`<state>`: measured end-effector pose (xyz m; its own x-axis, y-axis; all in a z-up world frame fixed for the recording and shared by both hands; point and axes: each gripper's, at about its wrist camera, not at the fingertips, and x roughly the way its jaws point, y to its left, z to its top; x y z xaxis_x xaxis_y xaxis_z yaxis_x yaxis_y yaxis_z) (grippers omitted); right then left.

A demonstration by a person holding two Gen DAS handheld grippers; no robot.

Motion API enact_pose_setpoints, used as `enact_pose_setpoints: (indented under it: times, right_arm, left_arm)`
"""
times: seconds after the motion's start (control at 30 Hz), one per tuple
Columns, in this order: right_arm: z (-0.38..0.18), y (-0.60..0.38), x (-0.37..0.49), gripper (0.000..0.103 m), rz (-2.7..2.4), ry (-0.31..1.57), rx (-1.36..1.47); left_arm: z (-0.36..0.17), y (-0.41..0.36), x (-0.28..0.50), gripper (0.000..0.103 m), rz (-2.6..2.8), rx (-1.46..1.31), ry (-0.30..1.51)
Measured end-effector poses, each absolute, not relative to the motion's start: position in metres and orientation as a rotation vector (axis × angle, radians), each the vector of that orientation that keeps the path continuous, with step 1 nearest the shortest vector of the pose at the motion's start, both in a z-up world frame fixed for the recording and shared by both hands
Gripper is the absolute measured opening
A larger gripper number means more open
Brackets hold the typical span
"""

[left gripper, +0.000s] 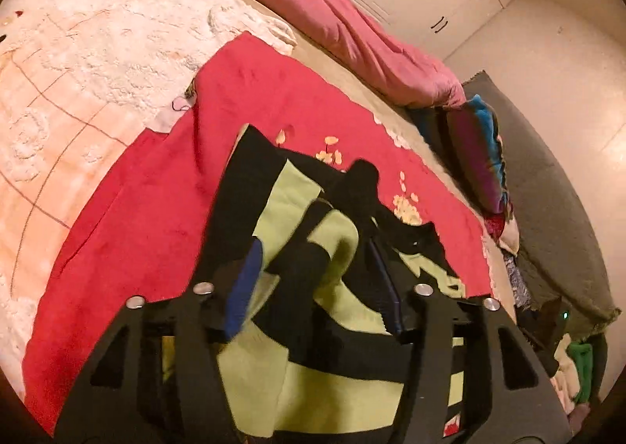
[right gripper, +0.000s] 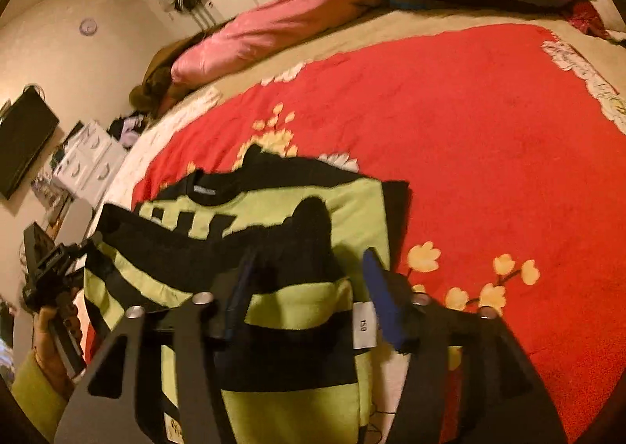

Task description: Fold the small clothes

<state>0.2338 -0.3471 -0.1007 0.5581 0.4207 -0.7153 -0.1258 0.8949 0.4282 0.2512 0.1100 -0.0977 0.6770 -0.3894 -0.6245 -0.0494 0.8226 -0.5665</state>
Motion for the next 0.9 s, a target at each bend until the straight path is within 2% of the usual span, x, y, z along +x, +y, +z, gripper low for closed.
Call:
enact_pose_setpoints:
  times: [0.1,0.13,0.17,0.2,0.23,0.27,0.57,0.9]
  right_arm:
    - [-0.107,-0.344,0.235,0.055,0.308,0.952,0.337]
    - [-0.109,-0.346,0.235,0.052,0.306,0.953,0.359]
    - [-0.111,-0.346,0.236,0.035,0.314,0.955,0.372]
    - [-0.113,-0.346,0.235,0.029,0.324,0.957,0.379]
    - [-0.112,-0.344,0.234,0.021,0.322,0.953,0.371]
    - [-0.110,-0.343,0.232,0.013,0.339,0.945,0.370]
    - [-0.055,-0.355,0.234,0.013,0.359,0.804,0.442]
    - [-0.076,-0.343,0.268,0.013,0.252,0.844,0.401]
  left_arm:
    - [-0.097,0.103,0.251,0.046,-0.203,-0.540,0.821]
    - [-0.097,0.099,0.250,0.046,-0.196,-0.513,0.817]
    - [-0.095,0.095,0.246,0.045,-0.179,-0.484,0.804]
    - [-0.093,0.091,0.244,0.031,-0.169,-0.453,0.789]
    - [-0.090,0.084,0.239,0.011,-0.160,-0.413,0.773]
    - [-0.088,0.081,0.237,0.006,-0.150,-0.384,0.765]
    - [-0.036,0.080,0.250,0.005,-0.126,-0.330,0.659]
    - [-0.047,0.066,0.293,0.005,-0.057,-0.219,0.694]
